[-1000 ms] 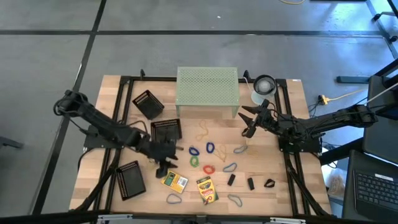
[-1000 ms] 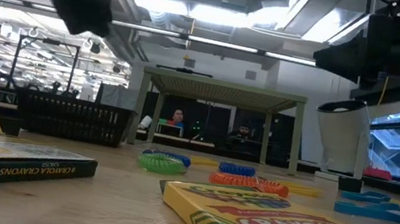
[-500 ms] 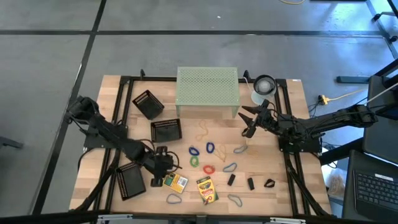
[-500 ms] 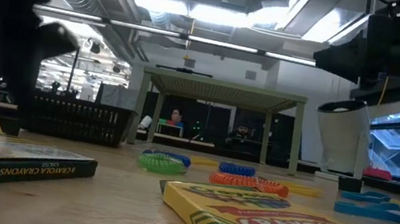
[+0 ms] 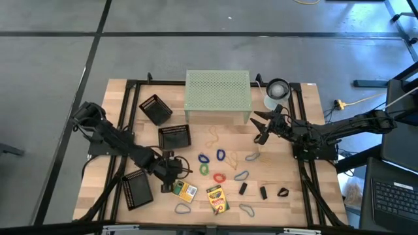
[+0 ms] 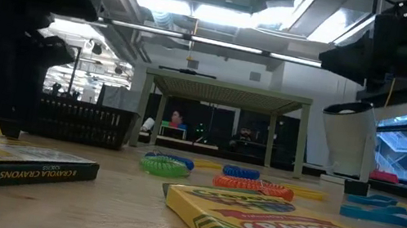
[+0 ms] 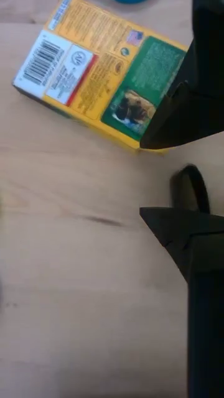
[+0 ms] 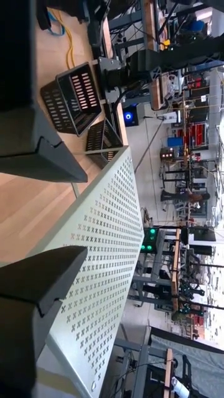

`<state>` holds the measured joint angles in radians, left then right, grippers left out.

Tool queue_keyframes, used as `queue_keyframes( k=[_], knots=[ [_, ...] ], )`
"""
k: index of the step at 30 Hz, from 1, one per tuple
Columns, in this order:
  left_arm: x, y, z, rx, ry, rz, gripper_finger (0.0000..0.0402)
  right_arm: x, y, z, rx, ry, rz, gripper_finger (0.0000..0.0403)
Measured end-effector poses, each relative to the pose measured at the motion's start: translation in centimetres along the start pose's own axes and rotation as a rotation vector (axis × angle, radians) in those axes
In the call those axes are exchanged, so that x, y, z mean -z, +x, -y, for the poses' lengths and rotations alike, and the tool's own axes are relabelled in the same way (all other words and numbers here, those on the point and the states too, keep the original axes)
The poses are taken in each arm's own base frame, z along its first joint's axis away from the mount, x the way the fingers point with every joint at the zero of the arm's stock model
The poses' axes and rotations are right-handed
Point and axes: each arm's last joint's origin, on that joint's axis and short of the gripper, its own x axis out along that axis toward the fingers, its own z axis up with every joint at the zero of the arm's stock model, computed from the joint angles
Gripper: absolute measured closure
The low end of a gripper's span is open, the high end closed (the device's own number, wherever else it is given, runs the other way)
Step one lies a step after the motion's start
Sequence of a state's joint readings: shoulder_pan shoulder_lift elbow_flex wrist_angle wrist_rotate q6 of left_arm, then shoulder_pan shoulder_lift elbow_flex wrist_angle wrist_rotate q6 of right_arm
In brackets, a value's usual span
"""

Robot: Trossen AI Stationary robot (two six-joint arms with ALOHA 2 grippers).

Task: Pick & Place Office Desk Supplies
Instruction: Put the black rubber band into the top black bin

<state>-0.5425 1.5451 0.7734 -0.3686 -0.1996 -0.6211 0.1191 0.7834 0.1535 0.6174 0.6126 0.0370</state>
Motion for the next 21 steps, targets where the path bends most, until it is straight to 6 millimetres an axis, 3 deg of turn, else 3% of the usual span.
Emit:
queue_keyframes(
  k=[8, 21],
  knots=[
    [0.7, -0.7, -0.6, 0.003, -0.090, -0.104, 0.0245, 0.0, 0.0, 0.0, 0.001, 0.000, -0.001, 0.0223],
    [1.0, -0.2, -0.2, -0.046, -0.068, -0.087, 0.0245, 0.0, 0.0, 0.0, 0.001, 0.001, -0.001, 0.0223]
  ],
)
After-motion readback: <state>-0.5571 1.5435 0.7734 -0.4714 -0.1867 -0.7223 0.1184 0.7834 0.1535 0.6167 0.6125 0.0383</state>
